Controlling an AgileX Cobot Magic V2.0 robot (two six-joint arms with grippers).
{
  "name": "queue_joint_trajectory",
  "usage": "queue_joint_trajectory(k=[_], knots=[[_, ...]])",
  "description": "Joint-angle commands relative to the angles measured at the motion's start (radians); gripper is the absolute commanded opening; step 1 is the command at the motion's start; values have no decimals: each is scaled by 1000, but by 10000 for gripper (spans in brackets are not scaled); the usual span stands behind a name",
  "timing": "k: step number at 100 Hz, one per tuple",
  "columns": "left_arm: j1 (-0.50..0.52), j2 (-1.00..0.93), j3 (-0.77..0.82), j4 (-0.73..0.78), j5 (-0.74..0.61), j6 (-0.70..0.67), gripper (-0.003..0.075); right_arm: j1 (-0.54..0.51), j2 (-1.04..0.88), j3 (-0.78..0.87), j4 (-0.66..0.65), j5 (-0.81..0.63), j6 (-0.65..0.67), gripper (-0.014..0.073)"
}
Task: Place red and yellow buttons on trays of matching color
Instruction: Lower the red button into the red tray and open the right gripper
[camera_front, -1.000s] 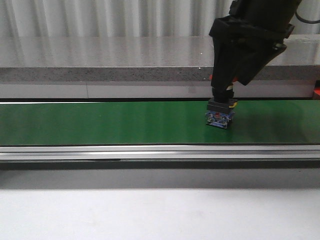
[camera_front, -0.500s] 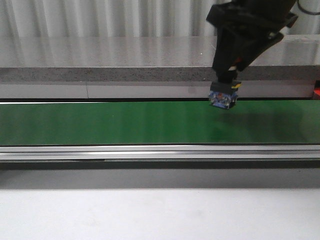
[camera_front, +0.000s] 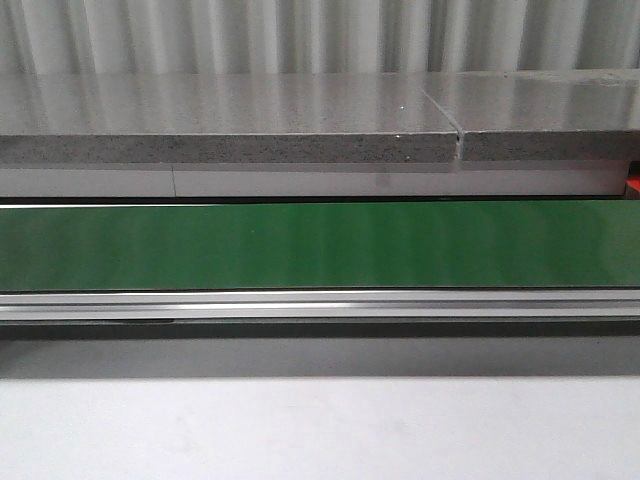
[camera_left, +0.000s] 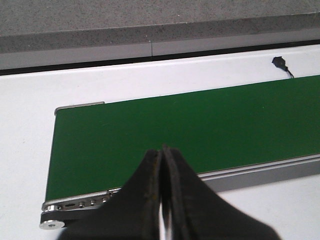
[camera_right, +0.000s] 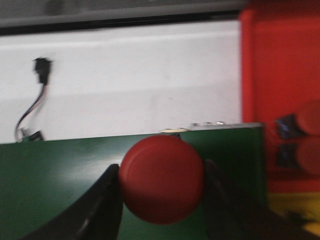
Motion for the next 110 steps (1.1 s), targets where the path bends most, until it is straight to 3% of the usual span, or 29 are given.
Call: queue_joint_trajectory(k=[1, 17, 31, 110], knots=[[-6, 5, -26, -16, -70, -11, -21, -108, -41, -27, 11, -34, 36, 38], [-6, 5, -26, -16, -70, -11, -21, -263, -24, -27, 6, -54, 60, 38], [-6, 5, -26, -16, -70, -11, -21, -321, 16, -27, -3, -55, 61, 38], [-6, 5, -26, -16, -70, -11, -21, -390, 189, -27, -26, -210, 92, 38]])
